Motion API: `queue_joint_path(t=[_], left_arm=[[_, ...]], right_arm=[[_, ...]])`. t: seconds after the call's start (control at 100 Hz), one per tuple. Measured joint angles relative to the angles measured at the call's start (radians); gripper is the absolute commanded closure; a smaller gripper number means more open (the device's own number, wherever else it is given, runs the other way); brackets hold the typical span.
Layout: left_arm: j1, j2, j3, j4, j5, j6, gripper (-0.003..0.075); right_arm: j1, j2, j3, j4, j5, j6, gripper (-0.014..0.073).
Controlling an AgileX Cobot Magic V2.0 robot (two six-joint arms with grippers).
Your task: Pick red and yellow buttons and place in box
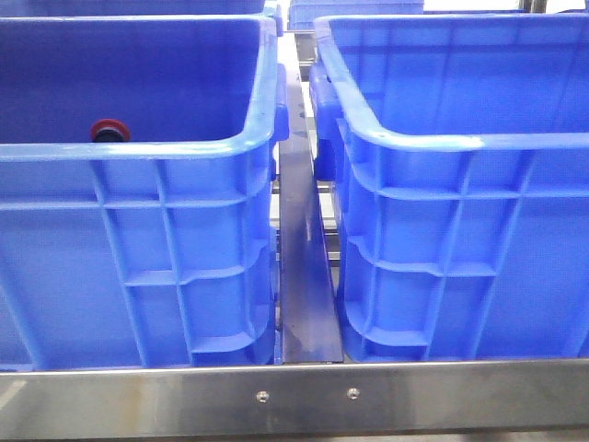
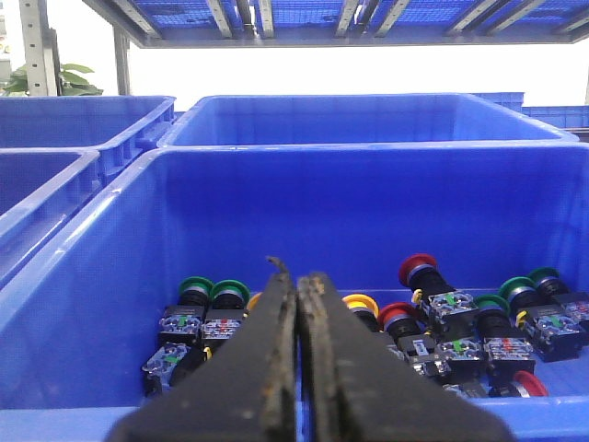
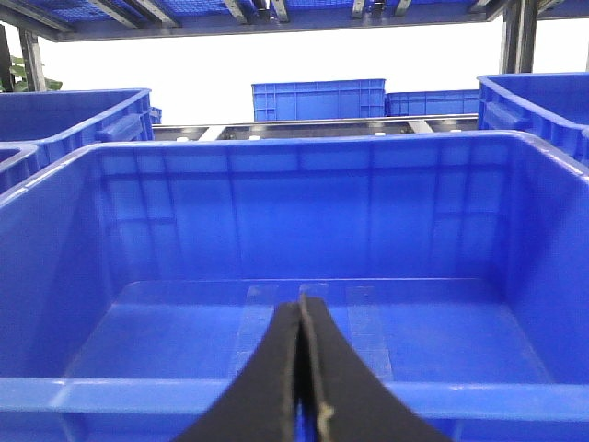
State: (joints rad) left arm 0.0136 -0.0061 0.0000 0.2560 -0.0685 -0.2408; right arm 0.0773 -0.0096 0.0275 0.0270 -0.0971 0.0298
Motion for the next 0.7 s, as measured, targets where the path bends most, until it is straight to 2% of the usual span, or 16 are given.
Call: queue_joint_path(t=[0.51, 0.7], left_arm=[[0.000, 0.000, -0.001, 0.000, 0.003, 0.000, 0.0739], [0.000, 0.006, -0.109, -0.015, 0.152, 0.000, 0.0739]], right_arm=[[0.000, 0.000, 0.000, 0.000, 0.000, 0.000, 0.0662], [0.000, 0.000, 0.000, 0.000, 0.000, 0.000, 0.0662]])
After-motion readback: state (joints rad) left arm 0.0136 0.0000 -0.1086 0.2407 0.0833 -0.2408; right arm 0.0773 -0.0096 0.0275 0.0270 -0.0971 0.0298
